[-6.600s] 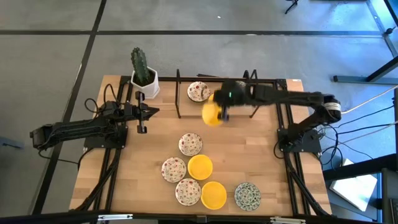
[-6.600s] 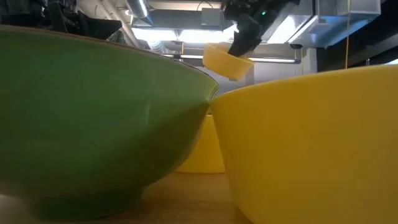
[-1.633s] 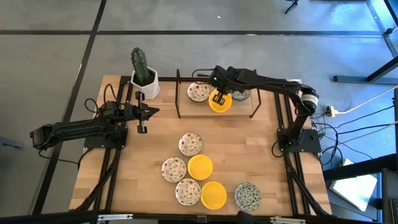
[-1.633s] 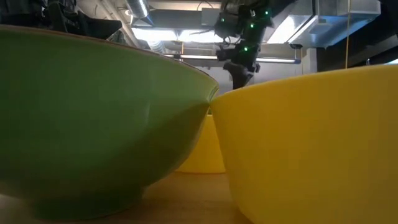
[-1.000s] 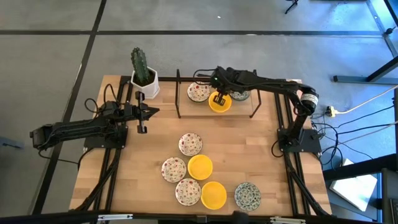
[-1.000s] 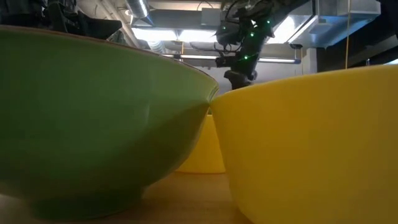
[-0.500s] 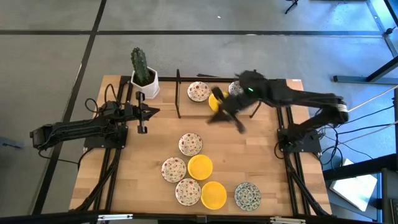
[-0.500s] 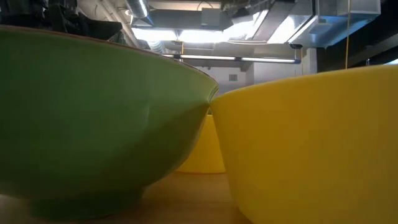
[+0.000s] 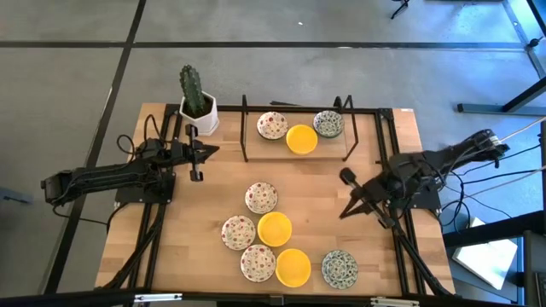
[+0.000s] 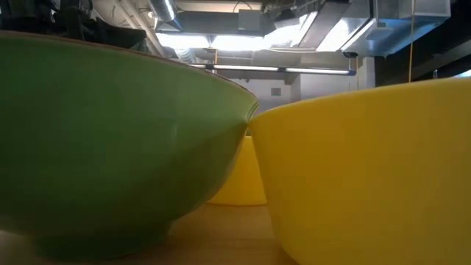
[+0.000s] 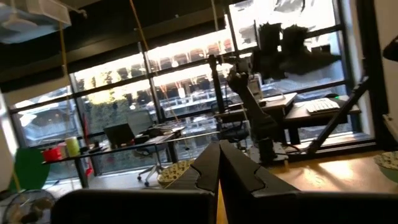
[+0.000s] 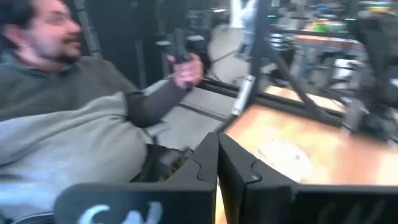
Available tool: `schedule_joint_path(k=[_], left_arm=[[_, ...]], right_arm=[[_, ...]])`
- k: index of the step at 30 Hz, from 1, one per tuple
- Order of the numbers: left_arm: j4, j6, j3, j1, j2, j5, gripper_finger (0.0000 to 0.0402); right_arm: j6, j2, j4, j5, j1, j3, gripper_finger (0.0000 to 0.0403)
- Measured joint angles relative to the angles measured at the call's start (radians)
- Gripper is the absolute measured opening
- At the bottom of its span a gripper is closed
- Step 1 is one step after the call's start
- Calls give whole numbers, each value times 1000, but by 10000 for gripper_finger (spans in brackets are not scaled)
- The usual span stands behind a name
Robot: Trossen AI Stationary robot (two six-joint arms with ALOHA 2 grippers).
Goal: Pick & Place Mini bowls
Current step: Stack the white bowl on top of the white bowl on the shelf
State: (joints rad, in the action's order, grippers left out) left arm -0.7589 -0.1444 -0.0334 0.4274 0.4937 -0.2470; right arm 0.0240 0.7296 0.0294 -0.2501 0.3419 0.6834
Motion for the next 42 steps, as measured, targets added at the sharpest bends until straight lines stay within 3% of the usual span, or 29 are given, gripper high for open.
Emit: schedule_joint_path(k=[6,13,30,42], left_arm=[[-15,0,0,0,0,51,7],[-15,0,0,0,0,46,5],[-7,9,0,0,0,44,4],[1,9,0,0,0,44,4]], right_arm=[[1,-245,-136,114,4,-252,5],[62,-382,-204,128,4,-367,5],[85,-398,-139,128,3,-381,6],[66,-408,-61,232,-4,-380,6]])
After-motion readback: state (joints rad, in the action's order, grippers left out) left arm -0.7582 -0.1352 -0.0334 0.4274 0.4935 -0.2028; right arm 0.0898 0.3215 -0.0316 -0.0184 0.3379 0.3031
